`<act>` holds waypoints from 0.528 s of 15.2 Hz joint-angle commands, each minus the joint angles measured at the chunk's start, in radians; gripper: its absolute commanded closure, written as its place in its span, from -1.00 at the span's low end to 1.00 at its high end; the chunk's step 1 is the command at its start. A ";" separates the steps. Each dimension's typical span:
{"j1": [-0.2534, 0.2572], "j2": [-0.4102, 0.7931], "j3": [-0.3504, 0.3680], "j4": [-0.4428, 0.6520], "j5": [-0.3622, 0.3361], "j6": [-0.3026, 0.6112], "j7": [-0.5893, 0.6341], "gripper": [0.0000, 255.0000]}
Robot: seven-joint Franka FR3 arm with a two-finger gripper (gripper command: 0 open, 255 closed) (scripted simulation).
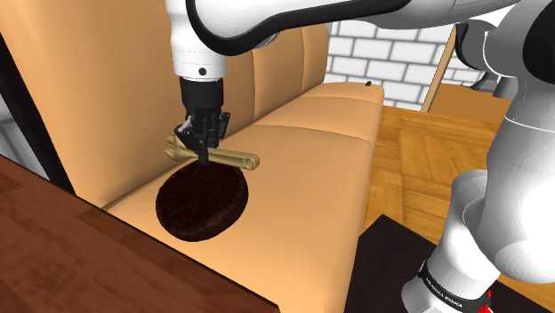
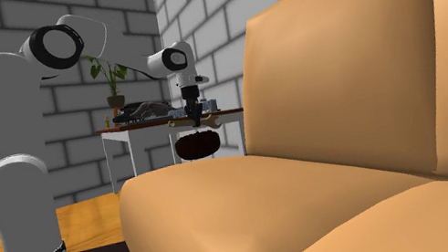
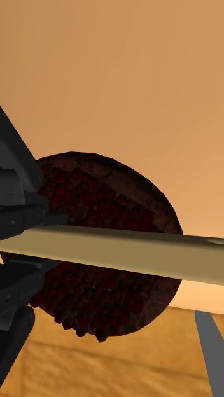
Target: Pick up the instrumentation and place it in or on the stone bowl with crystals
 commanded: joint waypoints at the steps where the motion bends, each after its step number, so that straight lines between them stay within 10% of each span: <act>1: 0.000 -0.002 0.000 -0.004 0.000 0.004 0.000 1.00; 6: 0.000 -0.002 0.000 -0.004 0.000 0.004 0.000 1.00; 7: 0.000 -0.002 0.000 -0.004 0.000 0.004 0.000 -1.00; 8: 0.000 -0.002 0.000 -0.004 0.000 0.004 0.000 -1.00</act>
